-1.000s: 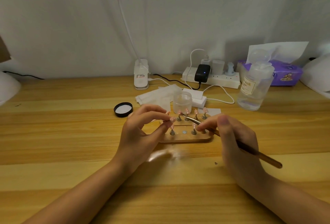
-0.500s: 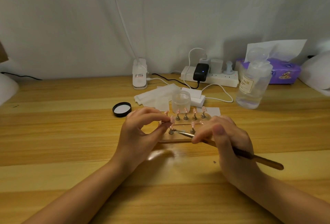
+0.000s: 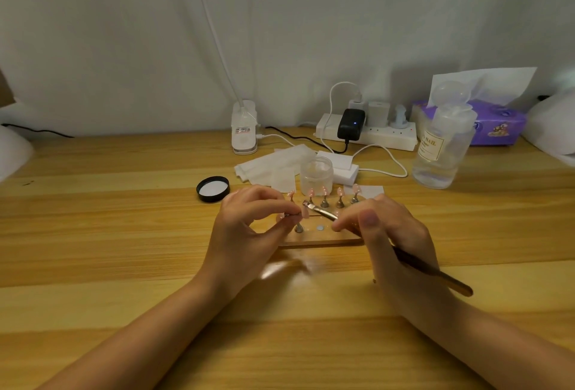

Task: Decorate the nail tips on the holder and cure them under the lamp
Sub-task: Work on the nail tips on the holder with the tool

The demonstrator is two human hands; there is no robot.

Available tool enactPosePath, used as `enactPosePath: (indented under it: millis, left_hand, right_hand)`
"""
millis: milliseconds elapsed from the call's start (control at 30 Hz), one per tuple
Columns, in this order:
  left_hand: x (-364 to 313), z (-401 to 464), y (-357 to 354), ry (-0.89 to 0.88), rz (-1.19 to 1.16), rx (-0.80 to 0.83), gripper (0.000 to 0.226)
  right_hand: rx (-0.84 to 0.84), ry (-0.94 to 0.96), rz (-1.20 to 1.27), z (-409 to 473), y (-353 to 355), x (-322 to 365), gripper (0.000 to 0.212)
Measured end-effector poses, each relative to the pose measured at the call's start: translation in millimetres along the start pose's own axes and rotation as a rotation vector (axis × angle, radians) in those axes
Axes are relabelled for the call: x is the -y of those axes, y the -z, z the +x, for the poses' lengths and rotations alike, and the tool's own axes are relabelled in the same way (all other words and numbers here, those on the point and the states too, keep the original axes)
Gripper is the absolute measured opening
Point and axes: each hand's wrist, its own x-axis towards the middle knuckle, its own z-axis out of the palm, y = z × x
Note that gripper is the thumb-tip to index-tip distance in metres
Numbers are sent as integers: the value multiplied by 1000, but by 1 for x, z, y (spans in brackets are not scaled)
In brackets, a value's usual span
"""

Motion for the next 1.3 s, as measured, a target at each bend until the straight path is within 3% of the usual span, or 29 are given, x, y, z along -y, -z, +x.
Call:
enactPosePath:
  millis: [133,267,1300]
  left_hand:
    - [0,0,0,3,12,13,17]
    - [-2,1,0,-1,17,14,15]
    - [-2,1,1,38,-40,29,13]
  right_hand:
    - [-13,22,49,-3,1,0,53]
    - [-12,12,23,-1,1,0,44]
    - [57,-151,98,0,3,5,41]
